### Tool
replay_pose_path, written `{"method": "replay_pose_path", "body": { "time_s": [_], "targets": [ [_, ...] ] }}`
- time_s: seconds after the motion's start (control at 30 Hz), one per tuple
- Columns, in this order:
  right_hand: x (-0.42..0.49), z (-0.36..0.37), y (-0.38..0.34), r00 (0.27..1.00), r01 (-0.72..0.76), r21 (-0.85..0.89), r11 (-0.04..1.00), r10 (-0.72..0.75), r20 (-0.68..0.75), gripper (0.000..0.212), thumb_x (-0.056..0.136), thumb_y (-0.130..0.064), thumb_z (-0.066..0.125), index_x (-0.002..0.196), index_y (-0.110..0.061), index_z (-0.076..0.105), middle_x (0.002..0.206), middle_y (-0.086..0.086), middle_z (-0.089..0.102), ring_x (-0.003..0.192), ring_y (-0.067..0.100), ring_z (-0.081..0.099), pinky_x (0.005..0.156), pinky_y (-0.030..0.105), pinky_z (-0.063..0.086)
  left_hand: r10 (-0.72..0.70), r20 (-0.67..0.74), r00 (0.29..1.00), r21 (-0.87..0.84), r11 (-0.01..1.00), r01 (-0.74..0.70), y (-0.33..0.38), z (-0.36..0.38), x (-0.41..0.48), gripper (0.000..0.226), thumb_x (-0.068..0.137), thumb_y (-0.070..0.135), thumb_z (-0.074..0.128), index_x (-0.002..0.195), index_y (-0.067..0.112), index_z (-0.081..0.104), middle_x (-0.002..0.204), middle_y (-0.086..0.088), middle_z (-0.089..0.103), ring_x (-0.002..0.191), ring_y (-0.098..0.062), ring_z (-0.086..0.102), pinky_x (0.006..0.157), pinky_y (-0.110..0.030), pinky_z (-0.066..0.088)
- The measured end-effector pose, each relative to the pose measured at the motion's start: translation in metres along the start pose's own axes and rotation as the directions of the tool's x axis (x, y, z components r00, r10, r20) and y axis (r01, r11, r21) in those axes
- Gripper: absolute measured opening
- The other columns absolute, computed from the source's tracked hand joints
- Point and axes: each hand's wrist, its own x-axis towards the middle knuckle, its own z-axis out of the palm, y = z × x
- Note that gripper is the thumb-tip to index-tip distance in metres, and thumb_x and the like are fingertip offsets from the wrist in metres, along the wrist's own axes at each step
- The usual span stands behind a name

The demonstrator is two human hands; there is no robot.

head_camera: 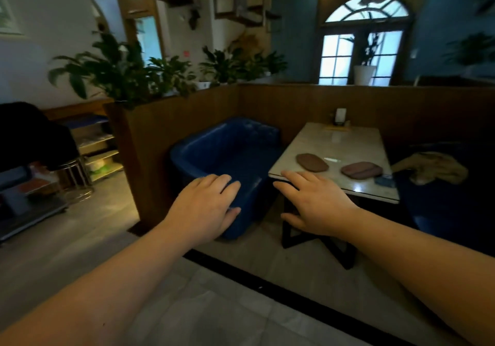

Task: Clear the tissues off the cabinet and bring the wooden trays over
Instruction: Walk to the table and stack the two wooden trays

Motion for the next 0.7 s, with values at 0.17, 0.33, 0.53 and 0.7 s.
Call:
{"method": "replay_pose_path", "body": {
  "time_s": [0.17, 0.33, 0.53, 0.7],
  "targets": [
    [0.016, 0.043, 0.053, 0.995, -0.081, -0.021, 0.996, 0.082, 0.057, 0.074, 0.085, -0.062, 0.045, 0.146, -0.024, 0.028, 0.153, 0.009, 0.034, 0.135, 0.030, 0.035, 0.105, 0.045, 0.037, 0.068, 0.000, 0.998, -0.067, 0.995, -0.068, -0.005, 0.051, 0.067, 0.057, 0.090, 0.046, 0.051, 0.137, 0.014, 0.044, 0.139, -0.010, 0.052, 0.124, -0.025, 0.049, 0.101, -0.041, 0.043],
    [0.060, 0.091, 0.089, 0.983, -0.154, -0.047, 0.987, 0.157, 0.092, 0.074, 0.084, -0.063, 0.047, 0.145, -0.026, 0.028, 0.151, 0.009, 0.037, 0.133, 0.030, 0.039, 0.103, 0.046, 0.040, 0.114, -0.006, 0.993, -0.126, 0.985, -0.114, -0.033, 0.113, 0.135, 0.056, 0.091, 0.047, 0.046, 0.138, 0.018, 0.040, 0.143, -0.007, 0.047, 0.127, -0.023, 0.045, 0.103, -0.040, 0.040],
    [0.123, 0.120, 0.129, 0.958, -0.265, -0.068, 0.962, 0.270, 0.099, 0.071, 0.079, -0.063, 0.053, 0.136, -0.027, 0.031, 0.143, 0.010, 0.048, 0.125, 0.031, 0.050, 0.091, 0.046, 0.050, 0.227, -0.021, 0.974, -0.155, 0.961, -0.228, -0.077, 0.163, 0.213, 0.053, 0.089, 0.046, 0.052, 0.131, 0.015, 0.048, 0.133, -0.008, 0.055, 0.117, -0.026, 0.053, 0.094, -0.041, 0.048],
    [0.160, 0.151, 0.165, 0.917, -0.368, -0.148, 0.918, 0.384, 0.103, 0.071, 0.077, -0.061, 0.056, 0.133, -0.025, 0.036, 0.137, 0.012, 0.054, 0.122, 0.032, 0.052, 0.098, 0.051, 0.045, 0.311, -0.025, 0.950, -0.184, 0.933, -0.310, -0.107, 0.211, 0.287, 0.050, 0.086, 0.047, 0.053, 0.125, 0.015, 0.053, 0.124, -0.006, 0.060, 0.108, -0.025, 0.057, 0.087, -0.040, 0.051]
  ]
}}
